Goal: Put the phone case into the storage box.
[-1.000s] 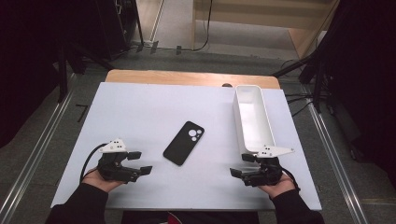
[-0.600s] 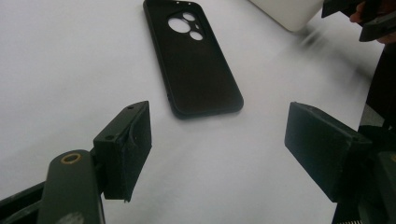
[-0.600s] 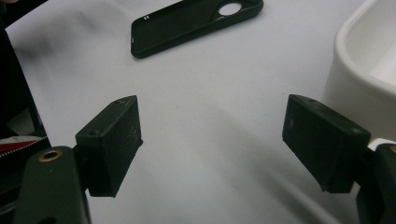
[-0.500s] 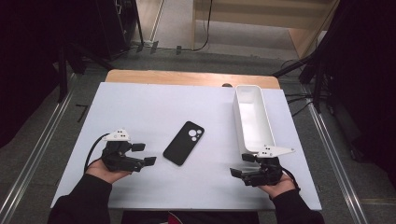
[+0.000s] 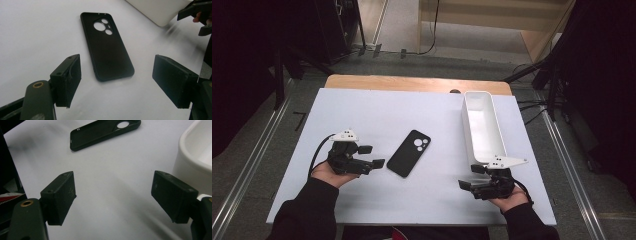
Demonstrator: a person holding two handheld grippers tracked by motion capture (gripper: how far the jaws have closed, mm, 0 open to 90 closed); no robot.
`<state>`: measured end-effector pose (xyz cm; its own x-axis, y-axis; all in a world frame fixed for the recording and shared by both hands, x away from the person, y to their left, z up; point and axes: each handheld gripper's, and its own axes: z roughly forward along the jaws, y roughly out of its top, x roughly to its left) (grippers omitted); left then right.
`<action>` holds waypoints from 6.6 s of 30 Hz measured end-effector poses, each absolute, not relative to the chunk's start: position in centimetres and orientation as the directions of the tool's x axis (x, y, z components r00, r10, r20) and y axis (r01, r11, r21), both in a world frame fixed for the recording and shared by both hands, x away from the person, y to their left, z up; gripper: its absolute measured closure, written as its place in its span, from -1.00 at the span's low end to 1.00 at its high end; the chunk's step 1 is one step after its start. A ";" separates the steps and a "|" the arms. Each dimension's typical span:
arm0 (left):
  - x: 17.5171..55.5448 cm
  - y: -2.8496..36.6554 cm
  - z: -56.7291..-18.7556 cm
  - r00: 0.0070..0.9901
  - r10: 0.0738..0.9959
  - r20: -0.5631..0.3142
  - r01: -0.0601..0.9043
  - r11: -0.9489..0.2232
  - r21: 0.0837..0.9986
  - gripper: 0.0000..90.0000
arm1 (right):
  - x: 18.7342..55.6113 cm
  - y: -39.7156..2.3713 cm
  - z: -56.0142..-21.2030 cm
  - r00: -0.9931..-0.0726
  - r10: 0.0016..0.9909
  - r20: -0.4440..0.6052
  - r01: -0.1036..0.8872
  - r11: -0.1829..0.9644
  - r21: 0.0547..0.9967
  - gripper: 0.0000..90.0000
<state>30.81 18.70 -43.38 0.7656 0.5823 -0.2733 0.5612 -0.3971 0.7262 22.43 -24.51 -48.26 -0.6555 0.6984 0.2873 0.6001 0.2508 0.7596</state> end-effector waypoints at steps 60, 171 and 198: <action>34.5 9.6 -44.1 0.686 0.704 -0.186 0.574 -0.365 0.733 -0.57 | 22.4 -24.5 -48.2 -0.652 0.701 0.289 0.603 0.248 0.758 -0.60; 32.8 6.6 -49.8 0.587 0.808 -0.052 0.590 -0.383 0.711 -0.69 | 22.4 -24.1 -48.0 -0.663 0.695 0.278 0.590 0.257 0.765 -0.60; 32.3 8.1 -44.6 0.662 0.739 -0.127 0.511 -0.320 0.798 -0.68 | 22.8 -22.2 -46.2 -0.679 0.694 0.240 0.547 0.260 0.796 -0.59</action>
